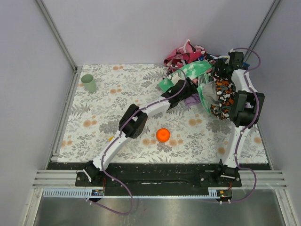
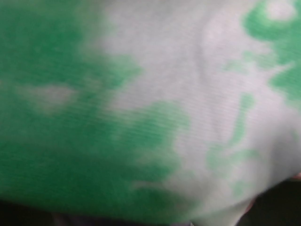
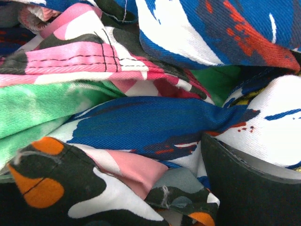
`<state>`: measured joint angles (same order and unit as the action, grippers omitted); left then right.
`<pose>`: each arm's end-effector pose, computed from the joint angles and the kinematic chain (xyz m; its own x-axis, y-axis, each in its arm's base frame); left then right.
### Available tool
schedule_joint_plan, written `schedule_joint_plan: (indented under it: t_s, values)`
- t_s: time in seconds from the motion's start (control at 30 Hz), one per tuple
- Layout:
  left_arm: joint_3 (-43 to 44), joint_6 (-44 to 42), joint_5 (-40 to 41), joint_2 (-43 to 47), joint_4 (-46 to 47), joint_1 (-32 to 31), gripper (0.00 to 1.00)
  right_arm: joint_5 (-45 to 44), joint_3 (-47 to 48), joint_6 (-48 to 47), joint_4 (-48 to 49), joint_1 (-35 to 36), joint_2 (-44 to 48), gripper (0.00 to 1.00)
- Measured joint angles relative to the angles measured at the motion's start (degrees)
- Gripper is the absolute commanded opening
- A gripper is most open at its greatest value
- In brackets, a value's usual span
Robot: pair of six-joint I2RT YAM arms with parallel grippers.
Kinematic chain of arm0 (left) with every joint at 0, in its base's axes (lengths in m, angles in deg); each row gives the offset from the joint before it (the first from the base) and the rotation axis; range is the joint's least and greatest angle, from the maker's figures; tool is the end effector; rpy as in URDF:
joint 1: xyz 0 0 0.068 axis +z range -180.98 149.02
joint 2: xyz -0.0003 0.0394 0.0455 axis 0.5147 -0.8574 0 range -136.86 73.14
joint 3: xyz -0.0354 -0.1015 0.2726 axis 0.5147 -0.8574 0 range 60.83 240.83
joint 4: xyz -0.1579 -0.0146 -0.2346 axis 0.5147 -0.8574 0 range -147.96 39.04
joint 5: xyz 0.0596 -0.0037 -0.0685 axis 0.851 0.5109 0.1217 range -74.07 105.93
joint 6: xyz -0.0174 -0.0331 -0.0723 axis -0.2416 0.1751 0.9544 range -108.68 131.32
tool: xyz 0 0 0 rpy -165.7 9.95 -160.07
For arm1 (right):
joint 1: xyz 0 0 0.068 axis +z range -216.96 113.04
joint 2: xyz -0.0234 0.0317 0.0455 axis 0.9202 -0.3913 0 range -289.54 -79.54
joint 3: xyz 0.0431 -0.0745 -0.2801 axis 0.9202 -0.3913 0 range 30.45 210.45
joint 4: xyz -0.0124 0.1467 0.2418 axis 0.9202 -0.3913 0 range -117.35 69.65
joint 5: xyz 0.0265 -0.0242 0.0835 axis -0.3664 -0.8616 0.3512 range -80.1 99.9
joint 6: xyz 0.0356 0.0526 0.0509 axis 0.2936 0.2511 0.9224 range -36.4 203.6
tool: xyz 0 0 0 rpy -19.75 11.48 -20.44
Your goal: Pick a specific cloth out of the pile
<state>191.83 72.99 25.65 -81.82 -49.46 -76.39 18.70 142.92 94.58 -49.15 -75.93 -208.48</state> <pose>0.4859 -0.4760 0.1252 -0.6488 -0.5777 -0.4953 0.0451 0.6205 -0.7829 0.5688 -0.0788 0.2144 -0.6798 0.2978 -0.6702 0.1804 0.9537 0.2408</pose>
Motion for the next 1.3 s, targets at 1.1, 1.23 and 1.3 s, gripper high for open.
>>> schedule_joint_plan:
  t_s: [1.1, 1.23, 1.3]
  values:
    - [-30.34, -43.34, -2.34, 63.91, -20.39, 5.49, 0.0, -8.61, 10.38, 4.09, -7.63, 1.44, -9.35, 0.95]
    - [-19.98, -45.92, -2.38, 61.64, -27.65, 7.52, 0.0, -8.81, 10.67, 4.28, -7.69, 0.9, -9.68, 0.95]
    - [-15.21, -47.06, -2.29, 60.96, -29.92, 8.44, 0.0, -8.85, 10.71, 4.31, -7.69, 0.55, -9.73, 0.95]
